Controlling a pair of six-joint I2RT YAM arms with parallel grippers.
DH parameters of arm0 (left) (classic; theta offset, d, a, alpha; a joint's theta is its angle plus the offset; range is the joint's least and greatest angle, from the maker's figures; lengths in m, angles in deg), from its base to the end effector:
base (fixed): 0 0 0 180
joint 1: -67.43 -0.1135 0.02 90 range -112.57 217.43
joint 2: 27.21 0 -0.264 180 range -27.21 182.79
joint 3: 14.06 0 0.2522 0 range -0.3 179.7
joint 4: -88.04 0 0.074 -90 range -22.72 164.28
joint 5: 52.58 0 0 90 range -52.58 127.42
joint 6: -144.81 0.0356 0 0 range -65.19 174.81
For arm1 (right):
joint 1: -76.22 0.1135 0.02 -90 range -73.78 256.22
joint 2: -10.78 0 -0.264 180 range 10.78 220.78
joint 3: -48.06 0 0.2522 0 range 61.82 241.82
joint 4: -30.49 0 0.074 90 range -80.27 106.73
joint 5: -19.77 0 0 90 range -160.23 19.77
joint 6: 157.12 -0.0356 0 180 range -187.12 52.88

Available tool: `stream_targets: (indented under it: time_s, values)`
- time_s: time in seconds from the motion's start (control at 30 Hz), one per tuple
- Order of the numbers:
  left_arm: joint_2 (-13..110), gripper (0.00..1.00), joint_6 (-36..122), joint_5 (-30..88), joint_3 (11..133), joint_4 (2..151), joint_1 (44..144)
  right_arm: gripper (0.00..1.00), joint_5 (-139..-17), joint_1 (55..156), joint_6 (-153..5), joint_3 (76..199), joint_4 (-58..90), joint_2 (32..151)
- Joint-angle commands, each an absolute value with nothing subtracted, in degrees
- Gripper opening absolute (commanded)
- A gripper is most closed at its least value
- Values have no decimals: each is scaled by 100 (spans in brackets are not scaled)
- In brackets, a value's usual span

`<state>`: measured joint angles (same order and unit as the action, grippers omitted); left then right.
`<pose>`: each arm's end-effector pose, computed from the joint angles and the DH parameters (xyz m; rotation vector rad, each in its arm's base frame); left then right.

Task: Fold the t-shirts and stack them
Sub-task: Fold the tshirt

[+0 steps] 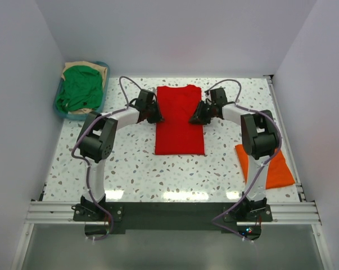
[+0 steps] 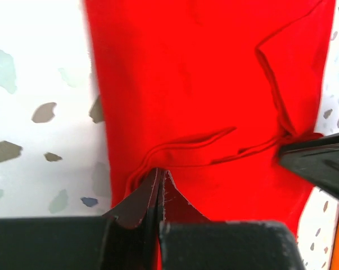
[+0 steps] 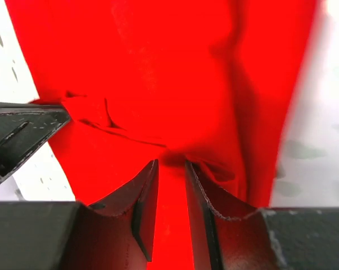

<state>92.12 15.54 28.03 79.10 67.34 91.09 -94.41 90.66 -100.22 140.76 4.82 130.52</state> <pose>0.4101 -0.1860 0.1528 -0.2585 2.4823 -0.6893 0.4226 0.1239 0.1434 0.2344 2.5775 0.8571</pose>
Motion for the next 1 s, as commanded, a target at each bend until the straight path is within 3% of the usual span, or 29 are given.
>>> stream_targets:
  time_s: [0.0,0.47,0.8,0.97]
  values:
    - [9294,0,1666,2889,7925,6848,8976,31,-9483,8705,-9884,14075,591,13179]
    - [9084,0,1438,2108,7450,7594,8633,30,-10705,8352,-10491,13917,1197,13313]
    - [8056,30,1368,1518,7248,7868,8378,37,-11005,8062,-11063,13522,1366,12085]
    - [7257,30,990,1386,6109,8315,8579,38,-10680,8281,-11028,12505,1313,11142]
